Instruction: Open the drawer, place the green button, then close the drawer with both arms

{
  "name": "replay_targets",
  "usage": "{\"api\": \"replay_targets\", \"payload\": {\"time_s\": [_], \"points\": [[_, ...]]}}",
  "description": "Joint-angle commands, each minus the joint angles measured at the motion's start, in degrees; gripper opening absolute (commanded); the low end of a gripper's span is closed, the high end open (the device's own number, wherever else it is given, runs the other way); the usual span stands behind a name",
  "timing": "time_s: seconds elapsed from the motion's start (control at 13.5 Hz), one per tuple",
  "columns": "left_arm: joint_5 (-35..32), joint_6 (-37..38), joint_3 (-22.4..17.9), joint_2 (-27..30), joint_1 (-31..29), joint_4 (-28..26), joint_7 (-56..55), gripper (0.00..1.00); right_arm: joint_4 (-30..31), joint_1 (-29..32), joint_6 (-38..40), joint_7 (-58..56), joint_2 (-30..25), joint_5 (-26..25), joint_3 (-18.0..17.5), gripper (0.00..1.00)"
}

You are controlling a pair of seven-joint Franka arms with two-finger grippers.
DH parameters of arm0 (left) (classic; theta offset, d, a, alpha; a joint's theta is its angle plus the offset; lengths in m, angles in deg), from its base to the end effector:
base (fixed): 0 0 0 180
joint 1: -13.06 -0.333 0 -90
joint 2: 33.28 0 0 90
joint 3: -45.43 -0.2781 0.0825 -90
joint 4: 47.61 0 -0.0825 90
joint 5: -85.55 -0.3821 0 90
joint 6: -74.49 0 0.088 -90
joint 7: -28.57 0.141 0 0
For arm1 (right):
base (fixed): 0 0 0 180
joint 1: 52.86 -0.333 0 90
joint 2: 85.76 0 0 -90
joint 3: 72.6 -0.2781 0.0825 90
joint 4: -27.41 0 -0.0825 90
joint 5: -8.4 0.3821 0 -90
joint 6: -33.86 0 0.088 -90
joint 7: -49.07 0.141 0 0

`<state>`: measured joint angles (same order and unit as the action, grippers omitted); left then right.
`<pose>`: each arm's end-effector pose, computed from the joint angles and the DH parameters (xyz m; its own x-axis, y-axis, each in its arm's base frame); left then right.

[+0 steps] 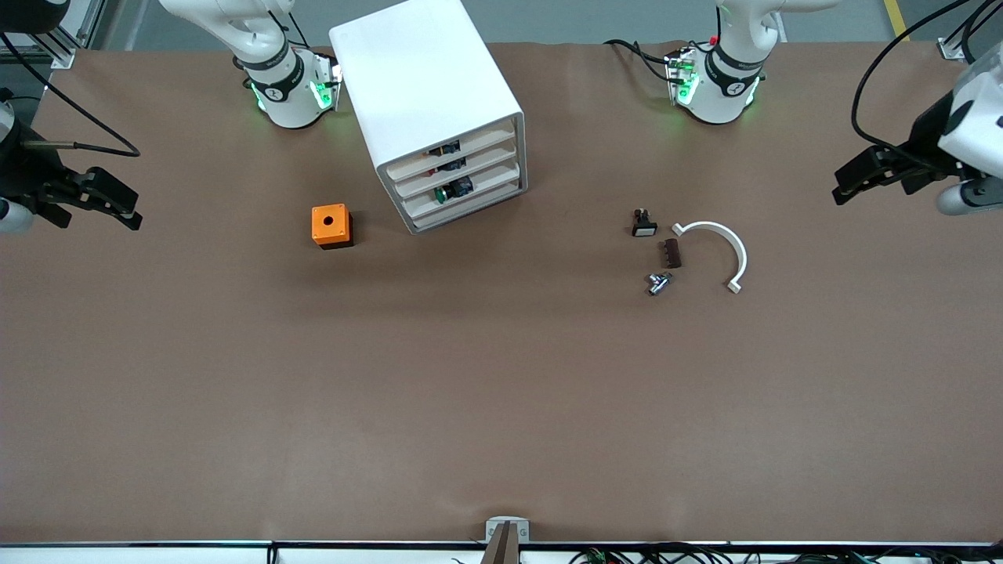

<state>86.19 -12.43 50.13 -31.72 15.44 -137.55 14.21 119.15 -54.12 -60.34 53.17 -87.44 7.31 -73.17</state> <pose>0.5345 -0.0685 0.5633 0.9916 0.1262 -0.0270 0.1264 -0.9920 0.0023 0.5542 0.0152 0.5612 0.9966 -0.0383 0.0734 -0.0394 -0.9991 0.0141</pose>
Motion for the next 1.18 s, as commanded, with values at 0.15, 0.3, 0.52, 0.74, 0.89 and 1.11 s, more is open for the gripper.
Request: {"api": "replay_targets", "payload": {"time_s": [0.15, 0.3, 0.52, 0.74, 0.89, 1.11], "points": [[-1.4, -1.6, 1.9, 3.5, -2.1, -5.3, 1.2, 1.00, -0.6, -0.4, 0.0, 0.5, 0.1, -1.3, 0.1, 1.00], [-1.4, -2.1, 1.8, 4.6, -2.2, -6.7, 1.2, 1.00, -0.4, -0.1, 0.1, 0.2, 0.1, -1.4, 0.2, 1.00], [-1.4, -1.9, 1.6, 4.6, -2.2, -6.2, 3.5, 1.00, -0.3, 0.1, 0.0, 0.4, 0.7, -1.5, 0.3, 1.00], [-1.6, -1.9, 1.5, 4.5, -2.3, -6.1, 3.7, 1.00, -0.3, 0.0, -1.0, 0.4, 1.4, -1.5, 0.3, 1.00], [-3.4, -1.8, 1.6, 4.1, -2.2, -5.2, 3.7, 1.00, -0.3, 0.1, -1.0, -0.1, 1.5, -1.5, 0.2, 1.00], [-3.4, -1.7, 1.6, 3.9, -2.3, -4.1, 3.5, 1.00, -0.4, -0.1, -1.1, -0.2, 1.5, -1.5, 0.3, 1.00]]}}
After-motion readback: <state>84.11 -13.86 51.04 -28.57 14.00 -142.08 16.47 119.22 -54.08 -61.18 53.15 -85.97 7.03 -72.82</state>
